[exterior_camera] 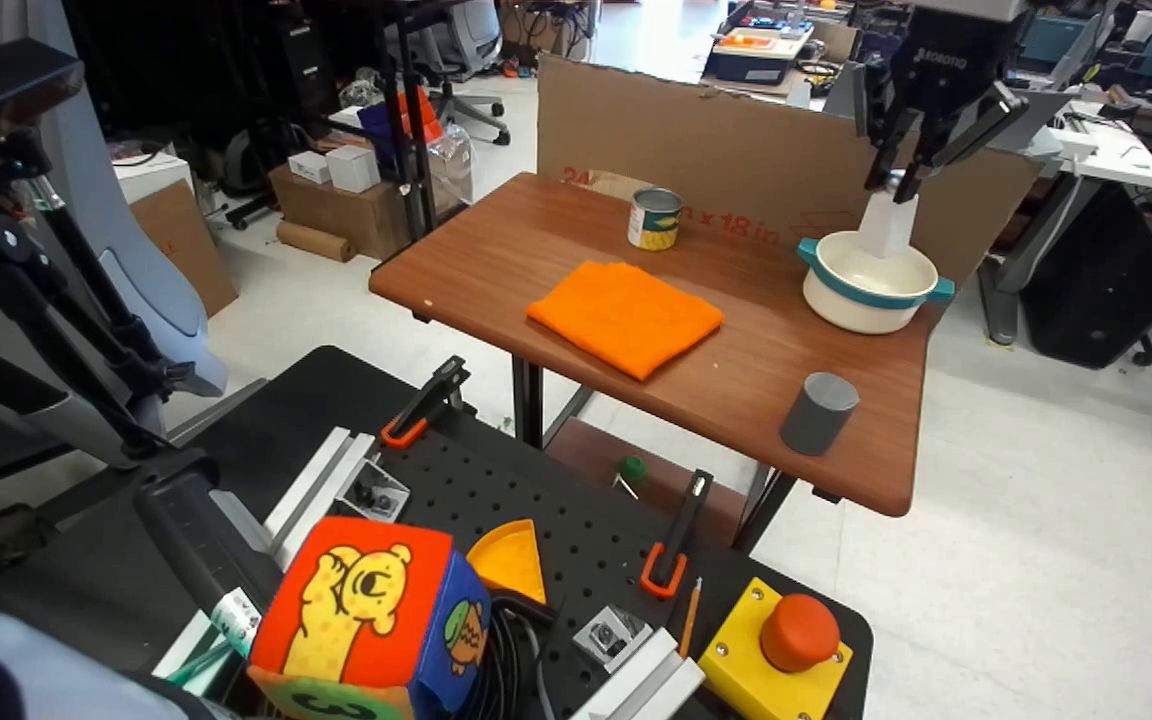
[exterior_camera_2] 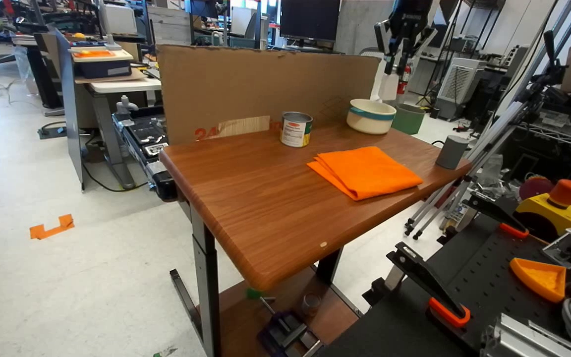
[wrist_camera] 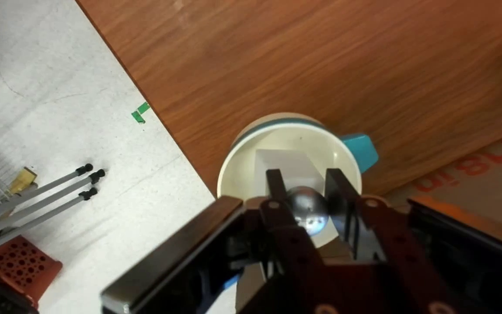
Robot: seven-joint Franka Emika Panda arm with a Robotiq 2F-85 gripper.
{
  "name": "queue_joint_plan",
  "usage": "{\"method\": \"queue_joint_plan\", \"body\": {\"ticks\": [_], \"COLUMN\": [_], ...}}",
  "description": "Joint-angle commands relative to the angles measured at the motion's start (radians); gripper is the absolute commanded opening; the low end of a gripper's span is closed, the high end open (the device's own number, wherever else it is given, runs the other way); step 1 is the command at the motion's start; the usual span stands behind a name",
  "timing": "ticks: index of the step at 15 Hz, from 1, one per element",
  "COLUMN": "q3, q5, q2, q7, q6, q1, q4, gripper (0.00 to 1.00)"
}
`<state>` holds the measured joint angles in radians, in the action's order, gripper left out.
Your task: Remove the salt cellar from the white pot.
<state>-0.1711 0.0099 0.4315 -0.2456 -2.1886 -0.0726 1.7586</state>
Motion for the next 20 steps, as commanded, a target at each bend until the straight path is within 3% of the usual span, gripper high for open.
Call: {"method": "queue_joint_plan", "body": {"ticks": [1,3,7,12,20], "q3": [0.038,0.055,0.067,0.071,0.06], "q5": [0.002,0.031,0.137,0.239,0.171], "q2": [-0.215,-0.293,-0.328,-0.261,-0.121], "q7": [0.12,0.171,0.258,0.386,0.341], "q6": [-0.069,-0.093,-0.15,-0.14,-0.191], "q1": [-0.009,-0.015,-0.027,-0.041,-0.045], "q4": [0.248,0.348,0.429,0.39,0.334], "gripper": [0.07,0.07,0.07,0.07,0.07]}}
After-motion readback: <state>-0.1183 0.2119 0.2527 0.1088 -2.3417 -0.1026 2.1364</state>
